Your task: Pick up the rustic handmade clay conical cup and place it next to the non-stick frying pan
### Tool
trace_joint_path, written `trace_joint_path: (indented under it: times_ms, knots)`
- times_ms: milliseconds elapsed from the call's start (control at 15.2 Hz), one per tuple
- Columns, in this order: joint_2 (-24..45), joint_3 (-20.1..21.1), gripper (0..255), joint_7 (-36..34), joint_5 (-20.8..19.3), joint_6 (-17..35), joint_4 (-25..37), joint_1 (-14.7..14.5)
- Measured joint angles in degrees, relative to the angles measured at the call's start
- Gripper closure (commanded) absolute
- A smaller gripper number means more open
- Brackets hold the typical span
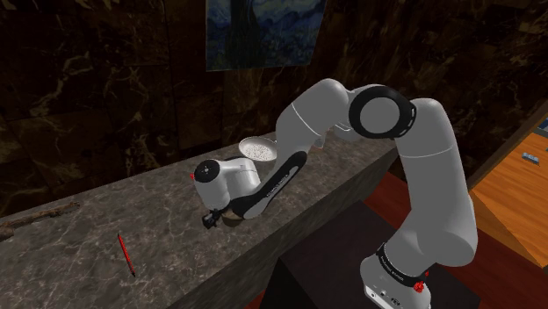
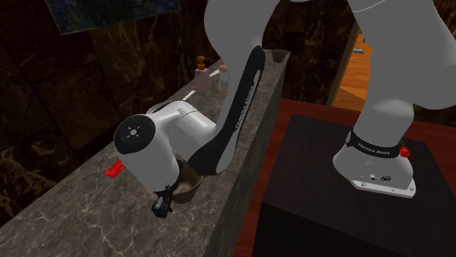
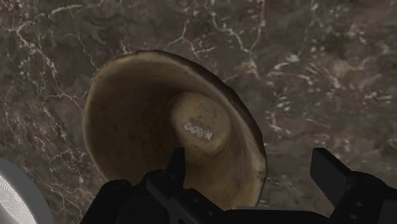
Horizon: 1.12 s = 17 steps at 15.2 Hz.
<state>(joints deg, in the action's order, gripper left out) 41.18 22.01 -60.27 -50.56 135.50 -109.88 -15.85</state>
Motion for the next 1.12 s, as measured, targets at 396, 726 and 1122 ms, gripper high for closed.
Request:
trace_joint_path:
  times_ms: [396,726,1122]
  knots:
    - [0.7,-0.4,0,-0.2,-0.5,0.4,0.3,-0.1]
    - [0.7,-0.4,255,-0.2,-0.5,0.4,0.3,-0.1]
    - [0.8,-0.4,255,-0.2,-0.5,0.4,0.4,-0.1]
